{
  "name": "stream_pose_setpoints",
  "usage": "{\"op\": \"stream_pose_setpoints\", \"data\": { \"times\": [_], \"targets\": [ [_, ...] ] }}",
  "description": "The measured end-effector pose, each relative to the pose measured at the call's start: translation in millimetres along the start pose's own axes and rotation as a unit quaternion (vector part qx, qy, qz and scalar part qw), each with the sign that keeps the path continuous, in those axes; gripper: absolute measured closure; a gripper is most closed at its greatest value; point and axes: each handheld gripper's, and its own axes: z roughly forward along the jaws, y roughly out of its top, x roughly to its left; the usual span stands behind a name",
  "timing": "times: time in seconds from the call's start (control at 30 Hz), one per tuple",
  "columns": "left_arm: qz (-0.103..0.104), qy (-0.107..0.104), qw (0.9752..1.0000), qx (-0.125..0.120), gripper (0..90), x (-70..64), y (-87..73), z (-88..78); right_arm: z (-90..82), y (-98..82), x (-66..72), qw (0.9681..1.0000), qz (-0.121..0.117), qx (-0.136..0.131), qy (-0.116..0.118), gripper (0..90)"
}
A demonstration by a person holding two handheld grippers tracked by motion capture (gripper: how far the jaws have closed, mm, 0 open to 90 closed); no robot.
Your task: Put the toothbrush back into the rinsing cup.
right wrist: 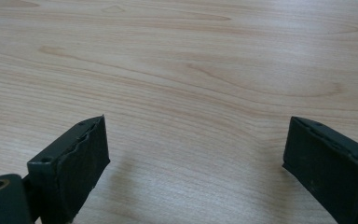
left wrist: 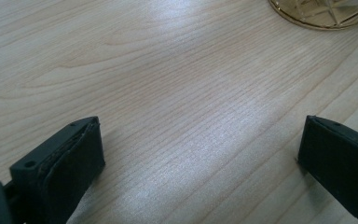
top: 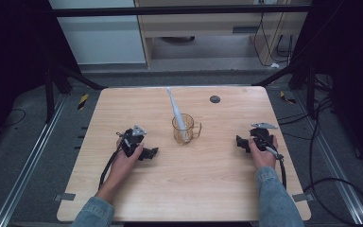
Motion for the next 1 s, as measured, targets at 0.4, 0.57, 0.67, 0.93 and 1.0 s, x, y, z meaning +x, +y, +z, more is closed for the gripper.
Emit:
{"op": "stream_pose_setpoints", "data": {
  "times": [0.4,0.57,0.67,0.93,1.0],
  "targets": [
    [0.0,0.0,1.0,0.0,0.0,0.0,0.0,0.0,2.2,2.0,-5.0,0.9997,0.021,0.002,-0.015,7.7],
    [0.0,0.0,1.0,0.0,0.0,0.0,0.0,0.0,4.3,2.0,-5.2,0.9994,0.019,0.018,-0.021,7.9],
    [0.0,0.0,1.0,0.0,0.0,0.0,0.0,0.0,4.7,1.7,-3.7,0.9993,0.013,0.023,-0.028,7.9],
    [0.0,0.0,1.0,0.0,0.0,0.0,0.0,0.0,4.6,0.5,-1.2,0.9986,0.012,0.031,-0.041,3.1],
    [0.0,0.0,1.0,0.0,0.0,0.0,0.0,0.0,4.4,0.4,0.1,0.9978,0.029,0.035,-0.048,0.6]
  ]
}}
